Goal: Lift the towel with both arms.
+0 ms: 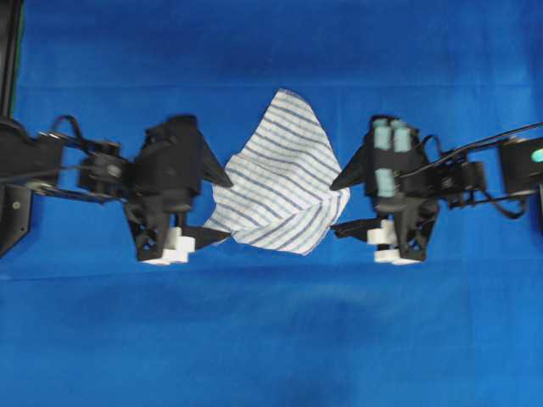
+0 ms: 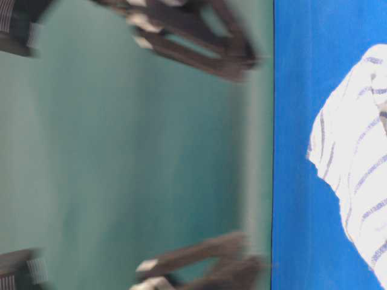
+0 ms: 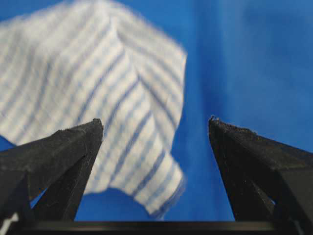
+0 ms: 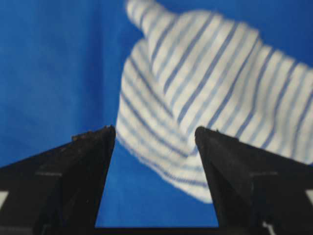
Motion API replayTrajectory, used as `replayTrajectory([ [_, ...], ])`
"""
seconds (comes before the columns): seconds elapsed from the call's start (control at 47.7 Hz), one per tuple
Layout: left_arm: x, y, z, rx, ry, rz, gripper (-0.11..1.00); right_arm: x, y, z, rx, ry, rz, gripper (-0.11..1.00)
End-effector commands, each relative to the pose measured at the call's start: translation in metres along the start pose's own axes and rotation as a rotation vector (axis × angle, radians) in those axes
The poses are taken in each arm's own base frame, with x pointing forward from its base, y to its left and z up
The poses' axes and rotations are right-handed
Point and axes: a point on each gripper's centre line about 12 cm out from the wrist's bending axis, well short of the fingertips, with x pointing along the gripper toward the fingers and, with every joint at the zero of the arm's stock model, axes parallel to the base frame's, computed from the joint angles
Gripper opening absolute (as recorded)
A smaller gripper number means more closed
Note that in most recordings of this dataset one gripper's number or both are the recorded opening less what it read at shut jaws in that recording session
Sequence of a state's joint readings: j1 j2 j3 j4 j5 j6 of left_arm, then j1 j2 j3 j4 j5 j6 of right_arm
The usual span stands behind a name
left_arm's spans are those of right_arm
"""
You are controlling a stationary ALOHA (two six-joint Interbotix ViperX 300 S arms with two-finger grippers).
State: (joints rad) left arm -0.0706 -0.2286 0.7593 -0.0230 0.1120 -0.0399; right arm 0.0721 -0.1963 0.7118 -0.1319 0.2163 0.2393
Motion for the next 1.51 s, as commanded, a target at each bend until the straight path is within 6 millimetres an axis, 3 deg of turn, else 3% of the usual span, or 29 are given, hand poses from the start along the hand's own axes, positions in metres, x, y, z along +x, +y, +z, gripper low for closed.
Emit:
replayTrajectory([
  [0.0,0.013,0.000,-0.007,0.003,0.009,-0.001,0.93,0.015,0.005,-0.005,-0.002,-0.001,0.017,0.67],
  [0.21,0.051,0.001,-0.040,0.005,0.109,0.004,0.93,0.051,0.015,-0.021,-0.013,0.045,0.038,0.67],
  [0.419,0.074,0.002,-0.063,0.005,0.161,0.009,0.93,0.080,0.022,-0.034,-0.015,0.071,0.054,0.67],
  [0.67,0.088,0.003,-0.078,0.006,0.168,0.011,0.93,0.103,0.021,-0.052,0.012,0.110,0.051,0.67],
  [0.943,0.089,0.004,-0.080,0.002,0.184,0.012,0.89,0.105,0.013,-0.053,0.032,0.115,0.035,0.66],
  [1.048,0.088,0.004,-0.083,0.004,0.207,0.012,0.72,0.105,0.008,-0.052,0.041,0.114,0.026,0.60],
  [1.236,0.085,0.004,-0.087,0.008,0.259,0.014,0.18,0.104,0.006,-0.052,0.038,0.115,0.023,0.08],
  [1.299,0.083,0.004,-0.086,0.010,0.268,0.014,0.06,0.102,0.006,-0.051,0.036,0.110,0.024,0.04],
  [1.488,0.073,0.002,-0.066,0.007,0.236,0.011,0.05,0.090,0.006,-0.039,0.040,0.074,0.027,0.04],
])
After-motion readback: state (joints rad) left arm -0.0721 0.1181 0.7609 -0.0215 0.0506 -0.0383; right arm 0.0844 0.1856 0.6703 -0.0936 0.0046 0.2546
